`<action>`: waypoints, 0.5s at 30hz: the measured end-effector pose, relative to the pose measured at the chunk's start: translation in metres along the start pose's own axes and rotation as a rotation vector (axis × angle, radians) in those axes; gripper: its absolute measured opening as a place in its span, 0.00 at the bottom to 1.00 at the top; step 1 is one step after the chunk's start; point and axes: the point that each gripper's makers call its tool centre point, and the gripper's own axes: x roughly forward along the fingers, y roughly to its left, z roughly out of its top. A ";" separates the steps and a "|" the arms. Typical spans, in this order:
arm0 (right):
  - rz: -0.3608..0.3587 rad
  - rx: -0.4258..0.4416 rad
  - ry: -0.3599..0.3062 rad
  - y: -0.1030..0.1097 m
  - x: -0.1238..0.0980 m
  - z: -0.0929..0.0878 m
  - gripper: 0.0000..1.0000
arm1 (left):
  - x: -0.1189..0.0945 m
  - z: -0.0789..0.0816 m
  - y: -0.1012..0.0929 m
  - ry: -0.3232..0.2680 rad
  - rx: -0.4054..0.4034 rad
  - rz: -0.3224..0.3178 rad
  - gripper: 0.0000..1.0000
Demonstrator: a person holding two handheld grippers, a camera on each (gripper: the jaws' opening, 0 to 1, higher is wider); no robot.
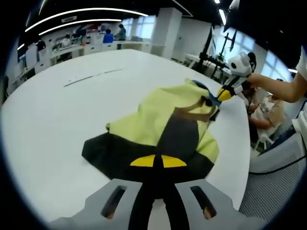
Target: Fold the garment on the visible template until the final outline fits inside the template.
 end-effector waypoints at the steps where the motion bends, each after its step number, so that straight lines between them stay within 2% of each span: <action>1: 0.000 -0.007 -0.002 0.000 -0.001 0.000 0.00 | -0.001 0.000 0.000 -0.003 0.004 0.002 0.00; 3: -0.004 -0.015 -0.007 0.001 -0.003 0.001 0.00 | -0.003 0.002 -0.002 -0.008 0.011 0.005 0.00; 9: -0.007 -0.042 -0.047 0.005 -0.011 0.012 0.00 | -0.016 0.020 -0.007 -0.075 0.027 0.022 0.00; 15: -0.013 -0.108 -0.090 0.010 -0.021 0.030 0.00 | -0.029 0.034 -0.010 -0.138 0.020 0.057 0.00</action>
